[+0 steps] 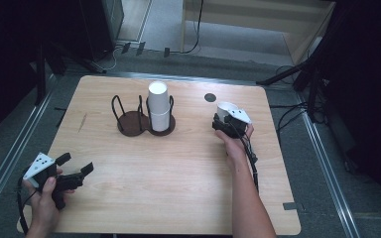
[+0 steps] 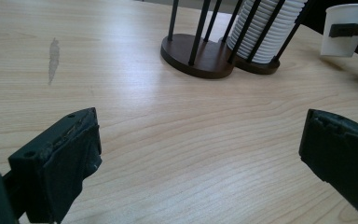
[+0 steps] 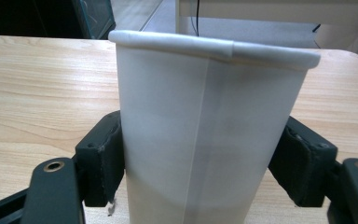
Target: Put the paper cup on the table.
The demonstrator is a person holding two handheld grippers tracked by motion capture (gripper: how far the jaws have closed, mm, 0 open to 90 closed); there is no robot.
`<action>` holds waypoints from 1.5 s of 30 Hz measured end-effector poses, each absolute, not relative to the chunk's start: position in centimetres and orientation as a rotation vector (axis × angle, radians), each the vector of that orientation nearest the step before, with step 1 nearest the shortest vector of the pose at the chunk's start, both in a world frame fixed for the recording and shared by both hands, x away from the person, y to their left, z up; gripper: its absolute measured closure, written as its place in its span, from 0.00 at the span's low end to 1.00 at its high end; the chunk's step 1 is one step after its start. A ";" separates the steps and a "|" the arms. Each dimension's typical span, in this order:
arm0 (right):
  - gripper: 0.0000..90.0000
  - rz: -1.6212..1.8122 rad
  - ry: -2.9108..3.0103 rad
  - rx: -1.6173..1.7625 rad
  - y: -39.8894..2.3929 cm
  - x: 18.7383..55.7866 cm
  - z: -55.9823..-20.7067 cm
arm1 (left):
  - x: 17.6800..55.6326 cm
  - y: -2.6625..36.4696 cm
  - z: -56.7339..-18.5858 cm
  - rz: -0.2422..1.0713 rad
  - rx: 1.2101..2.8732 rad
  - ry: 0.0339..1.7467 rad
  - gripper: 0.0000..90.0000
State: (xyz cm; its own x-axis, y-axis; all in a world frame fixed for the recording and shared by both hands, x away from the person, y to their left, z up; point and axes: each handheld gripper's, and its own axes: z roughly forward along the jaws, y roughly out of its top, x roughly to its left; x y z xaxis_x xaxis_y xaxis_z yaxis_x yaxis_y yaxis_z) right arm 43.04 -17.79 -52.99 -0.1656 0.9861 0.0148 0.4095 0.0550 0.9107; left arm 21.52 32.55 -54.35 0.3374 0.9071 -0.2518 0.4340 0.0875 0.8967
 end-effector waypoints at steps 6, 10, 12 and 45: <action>0.24 1.065 1.673 1.486 -18.1 43.0 -53.0 | 21.7 32.2 -54.5 0.540 1.531 1.263 0.00; 0.23 1.062 1.704 1.483 -18.0 42.9 -53.0 | 21.7 32.2 -54.5 0.539 1.529 1.265 0.00; 0.23 1.063 1.707 1.474 -18.0 42.9 -53.0 | 21.7 32.3 -54.5 0.540 1.529 1.266 0.00; 0.00 1.172 1.789 1.389 -21.8 36.8 -52.7 | 21.6 32.7 -54.5 0.511 1.519 1.270 0.00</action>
